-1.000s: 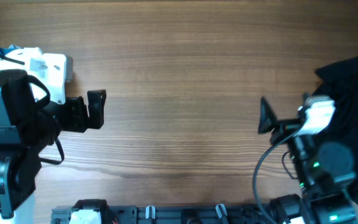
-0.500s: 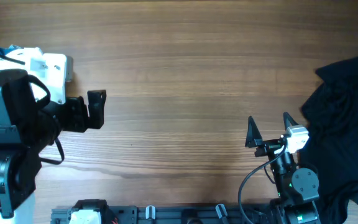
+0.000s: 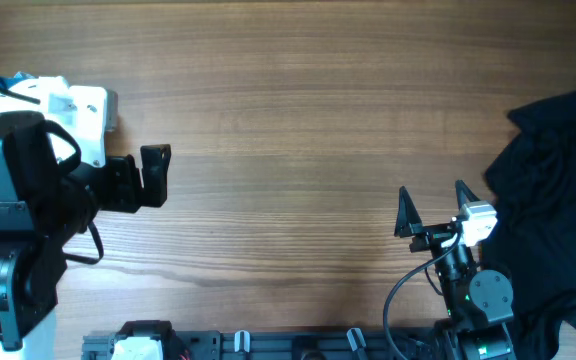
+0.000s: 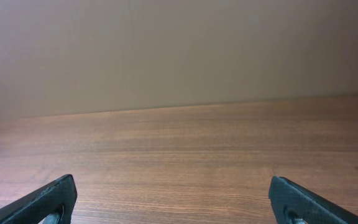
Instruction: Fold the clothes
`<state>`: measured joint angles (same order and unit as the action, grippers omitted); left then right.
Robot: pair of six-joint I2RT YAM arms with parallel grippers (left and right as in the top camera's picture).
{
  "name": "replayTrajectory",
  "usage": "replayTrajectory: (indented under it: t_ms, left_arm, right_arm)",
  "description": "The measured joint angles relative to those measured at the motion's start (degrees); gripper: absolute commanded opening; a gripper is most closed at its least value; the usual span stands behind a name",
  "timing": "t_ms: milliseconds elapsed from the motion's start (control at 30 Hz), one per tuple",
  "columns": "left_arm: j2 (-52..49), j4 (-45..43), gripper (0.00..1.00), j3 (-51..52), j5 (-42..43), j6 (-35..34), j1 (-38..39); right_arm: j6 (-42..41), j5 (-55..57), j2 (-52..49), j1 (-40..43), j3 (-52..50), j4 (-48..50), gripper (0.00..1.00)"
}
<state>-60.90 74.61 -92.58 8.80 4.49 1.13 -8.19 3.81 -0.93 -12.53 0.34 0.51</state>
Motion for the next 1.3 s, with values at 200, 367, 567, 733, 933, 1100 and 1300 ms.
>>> replayTrajectory:
  t_ms: [200,367,567,733,933,1100,1300]
  left_arm:
    - [2.3,-8.4,1.00,3.0,-0.3,0.0,0.8]
    - [14.6,-37.6,1.00,23.4,-0.4,0.3,2.8]
    - [30.8,-57.4,1.00,53.2,-0.6,-1.2,4.0]
    - [49.3,-61.9,1.00,69.9,-2.6,-2.7,4.0]
    - [59.9,-74.2,1.00,83.6,-3.4,-4.0,4.0]
    - [60.1,-73.9,1.00,92.3,-3.4,-7.5,4.0]
    - [60.1,-71.3,1.00,92.2,-3.4,-8.3,4.0]
  right_arm:
    - [-0.1,0.0,0.0,0.0,0.0,0.0,1.00]
    - [-0.1,0.0,0.1,0.0,0.0,0.0,1.00]
    - [-0.1,0.0,0.1,0.0,0.0,0.0,1.00]
    - [-0.2,0.0,0.2,0.0,0.0,0.0,1.00]
    - [-0.1,0.0,0.2,0.0,0.0,0.0,1.00]
    - [-0.2,0.0,0.2,0.0,0.0,0.0,1.00]
    - [-0.1,0.0,0.2,0.0,0.0,0.0,1.00]
